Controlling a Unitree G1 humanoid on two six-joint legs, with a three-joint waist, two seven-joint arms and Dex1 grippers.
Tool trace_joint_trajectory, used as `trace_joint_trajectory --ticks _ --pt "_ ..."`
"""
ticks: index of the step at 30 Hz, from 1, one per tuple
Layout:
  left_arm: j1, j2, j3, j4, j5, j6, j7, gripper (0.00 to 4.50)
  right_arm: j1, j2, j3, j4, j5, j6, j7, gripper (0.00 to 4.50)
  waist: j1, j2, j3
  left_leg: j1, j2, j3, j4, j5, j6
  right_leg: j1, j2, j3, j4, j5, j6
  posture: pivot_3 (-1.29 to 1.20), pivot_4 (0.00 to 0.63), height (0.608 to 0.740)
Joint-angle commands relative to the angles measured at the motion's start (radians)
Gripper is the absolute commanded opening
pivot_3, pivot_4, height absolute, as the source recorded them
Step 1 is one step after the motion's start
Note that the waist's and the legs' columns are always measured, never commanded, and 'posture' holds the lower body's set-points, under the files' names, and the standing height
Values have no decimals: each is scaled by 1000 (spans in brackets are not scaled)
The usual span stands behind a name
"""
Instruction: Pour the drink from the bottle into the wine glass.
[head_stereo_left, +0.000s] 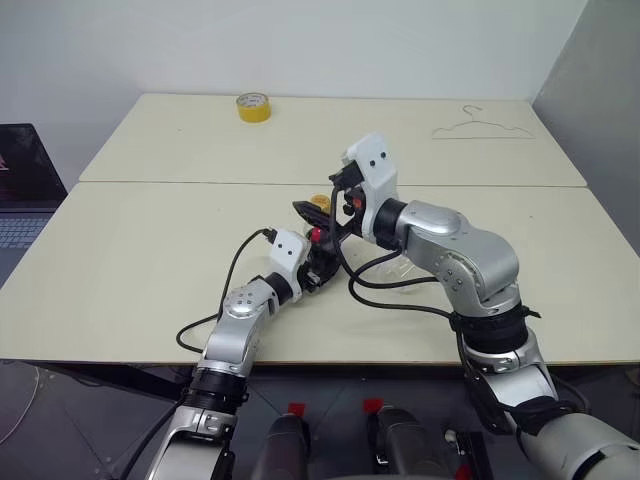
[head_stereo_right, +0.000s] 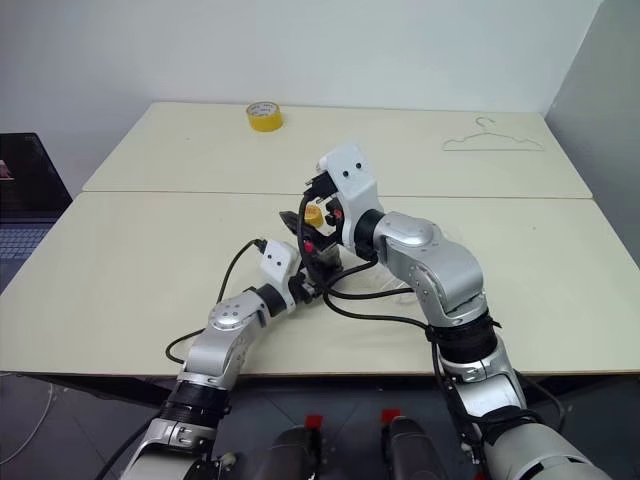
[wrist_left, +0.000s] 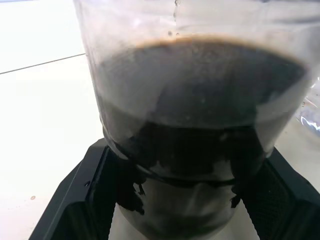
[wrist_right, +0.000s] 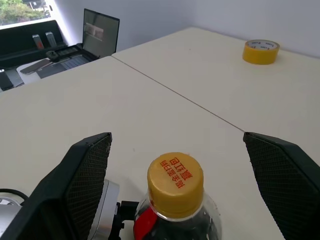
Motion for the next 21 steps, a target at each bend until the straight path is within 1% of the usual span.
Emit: trace_joint_trajectory --ticks 1,3,6,13,14,21 --pt "14 -4 -14 -14 9 -3 2 3298 -30 12 -3 -8 -5 8 -13 4500 0 0 0 0 0 0 0 0 0 0 0 0 0 0 0 0 150 740" --pt "14 -3 -13 -13 9 -3 3 3298 -33 17 -2 -2 -7 10 -18 4500 0 0 0 0 0 0 0 0 0 0 0 0 0 0 0 0 150 740" --pt "13 -3 -12 -11 9 -4 4 3265 -35 24 -1 4 -8 10 -24 3906 0 0 0 0 0 0 0 0 0 0 0 0 0 0 0 0 150 740" --pt "19 -5 -13 -14 8 -2 6 3265 -36 24 -3 10 -8 10 -24 1345 -1 0 0 0 0 0 0 0 0 0 0 0 -1 0 0 0 150 740" --pt "19 -5 -13 -14 8 -2 6 3265 -36 24 -3 10 -8 11 -24 1246 -1 0 0 0 0 0 0 0 0 0 0 0 -1 0 0 0 150 740" --pt "19 -3 -12 -17 7 1 10 3265 -33 15 4 9 -7 18 -15 1248 -1 0 0 0 0 0 0 0 0 0 0 0 -1 0 0 0 150 740"
